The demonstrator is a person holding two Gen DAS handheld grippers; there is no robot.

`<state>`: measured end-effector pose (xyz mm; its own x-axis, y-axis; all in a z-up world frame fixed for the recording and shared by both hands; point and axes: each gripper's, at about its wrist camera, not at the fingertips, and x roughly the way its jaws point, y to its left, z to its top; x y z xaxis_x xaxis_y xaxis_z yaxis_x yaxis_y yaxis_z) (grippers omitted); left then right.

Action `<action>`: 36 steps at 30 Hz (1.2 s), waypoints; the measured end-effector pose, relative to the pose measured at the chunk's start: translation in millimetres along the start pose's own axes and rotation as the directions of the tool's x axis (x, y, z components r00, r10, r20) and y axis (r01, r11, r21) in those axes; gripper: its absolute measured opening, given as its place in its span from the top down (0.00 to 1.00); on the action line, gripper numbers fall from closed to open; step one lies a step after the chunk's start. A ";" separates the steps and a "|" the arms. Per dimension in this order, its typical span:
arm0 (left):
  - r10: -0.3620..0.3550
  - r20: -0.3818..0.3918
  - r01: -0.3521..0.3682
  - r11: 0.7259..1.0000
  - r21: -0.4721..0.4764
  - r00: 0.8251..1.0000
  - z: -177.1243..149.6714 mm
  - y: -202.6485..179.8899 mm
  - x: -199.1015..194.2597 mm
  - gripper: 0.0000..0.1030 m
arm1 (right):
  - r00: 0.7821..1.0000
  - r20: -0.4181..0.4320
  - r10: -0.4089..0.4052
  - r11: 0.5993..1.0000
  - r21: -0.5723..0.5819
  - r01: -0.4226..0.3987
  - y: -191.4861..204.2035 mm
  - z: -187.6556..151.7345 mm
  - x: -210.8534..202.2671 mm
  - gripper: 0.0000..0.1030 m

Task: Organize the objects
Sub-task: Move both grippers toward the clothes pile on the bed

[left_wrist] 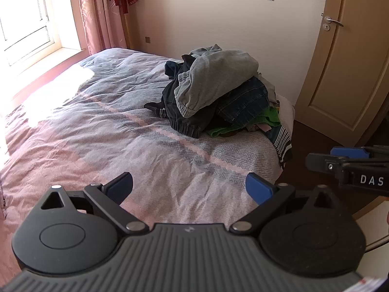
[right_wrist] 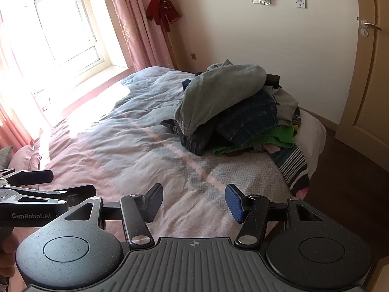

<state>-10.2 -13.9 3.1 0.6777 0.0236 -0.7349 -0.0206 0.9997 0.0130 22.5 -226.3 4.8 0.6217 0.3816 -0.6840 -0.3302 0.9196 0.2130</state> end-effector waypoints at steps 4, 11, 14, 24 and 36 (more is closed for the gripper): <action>0.006 0.006 -0.006 1.000 -0.003 1.000 0.7 -5.8 -1.2 0.05 | 1.000 0.005 0.009 1.000 -0.009 -0.009 -4.8 1.5 -2.6 0.48; 0.017 0.009 -0.017 1.000 -0.015 1.000 3.0 -12.3 -1.5 0.05 | 1.000 0.005 0.028 0.999 -0.025 -0.028 -13.4 8.9 -3.6 0.48; 0.024 0.008 -0.024 1.000 -0.019 1.000 4.5 -17.4 -0.4 0.05 | 0.999 0.000 0.035 0.999 -0.024 -0.035 -19.3 11.5 -1.6 0.48; 0.049 0.001 -0.049 0.997 -0.051 0.999 12.5 -36.3 6.6 0.05 | 0.997 -0.009 0.071 0.996 -0.054 -0.072 -41.3 23.4 2.7 0.48; 0.081 0.000 -0.080 0.992 -0.094 0.997 28.0 -83.0 23.1 0.05 | 0.995 -0.027 0.100 0.991 -0.091 -0.102 -91.5 44.0 6.8 0.48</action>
<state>27.8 -96.1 4.1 0.6741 0.1040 -0.7312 -0.1441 0.9895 0.0079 88.2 -303.8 11.3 0.5662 0.4693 -0.6776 -0.4552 0.8634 0.2176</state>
